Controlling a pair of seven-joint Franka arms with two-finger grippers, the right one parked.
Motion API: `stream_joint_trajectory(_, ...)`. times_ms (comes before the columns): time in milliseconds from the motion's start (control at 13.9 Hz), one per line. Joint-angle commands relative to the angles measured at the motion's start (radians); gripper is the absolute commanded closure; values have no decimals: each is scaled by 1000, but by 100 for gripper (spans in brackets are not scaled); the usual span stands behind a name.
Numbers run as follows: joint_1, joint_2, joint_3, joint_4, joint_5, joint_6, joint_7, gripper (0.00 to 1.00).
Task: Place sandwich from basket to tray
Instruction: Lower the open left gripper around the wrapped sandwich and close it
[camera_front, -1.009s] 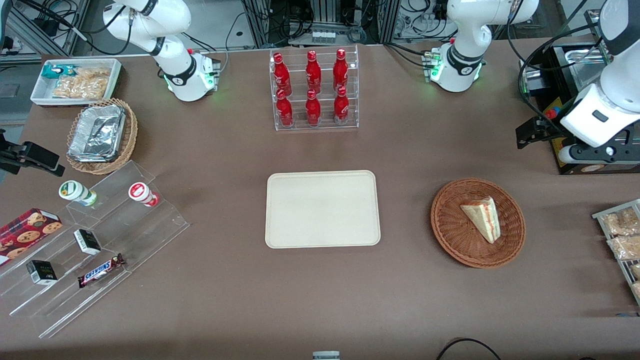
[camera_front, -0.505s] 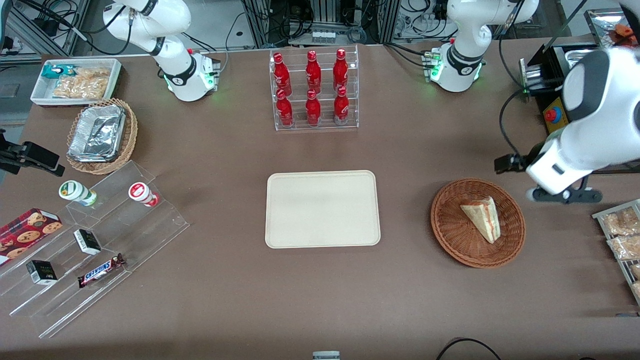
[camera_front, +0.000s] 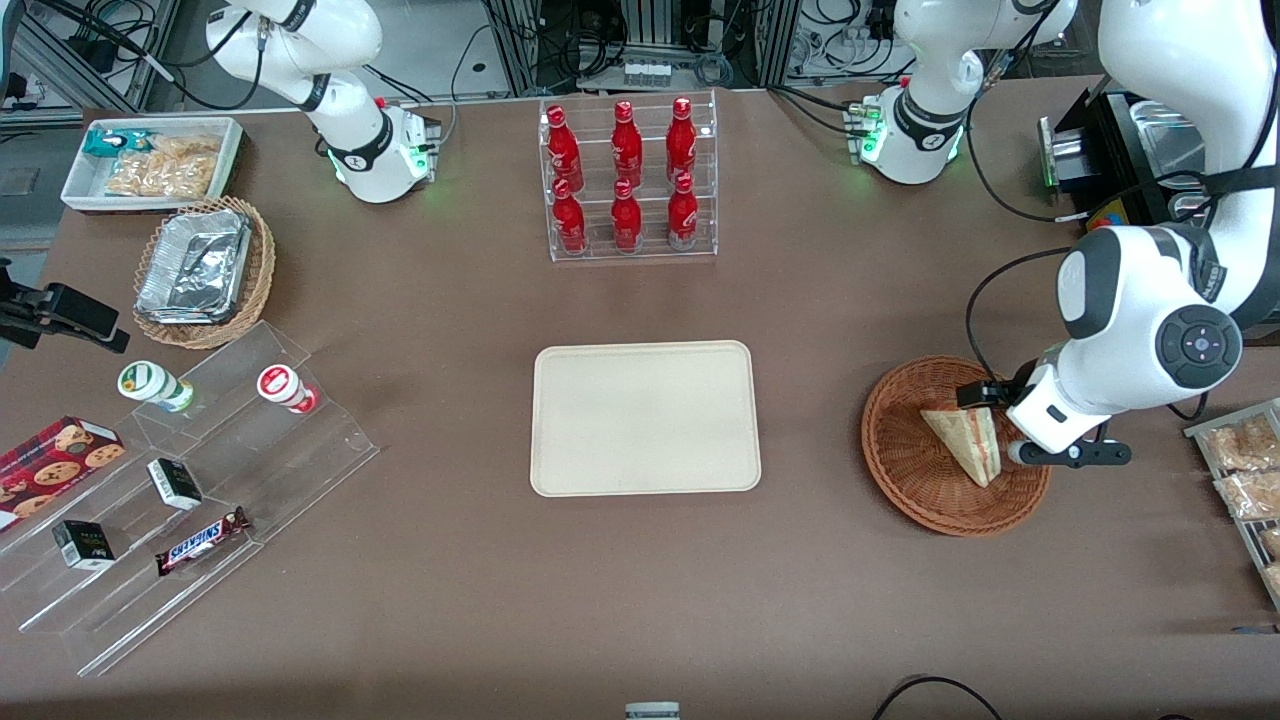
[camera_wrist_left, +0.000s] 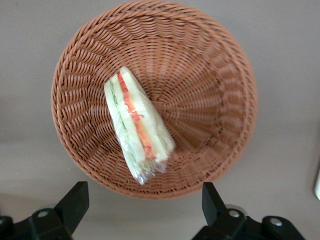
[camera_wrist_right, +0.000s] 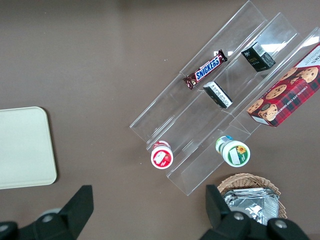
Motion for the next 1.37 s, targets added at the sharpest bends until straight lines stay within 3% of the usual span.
stream_joint_trajectory(0, 20, 8, -7, -15, -52, 41, -18, 0)
stream_joint_trajectory(360, 33, -13, -7, -174, -73, 292, -329, 0)
stream_joint_trajectory(1153, 28, 77, -7, -216, -73, 393, -567, 1)
stream_joint_trajectory(1225, 28, 80, -7, -216, -73, 393, -572, 11)
stream_joint_trajectory(1297, 28, 77, -7, -216, -71, 387, -581, 33)
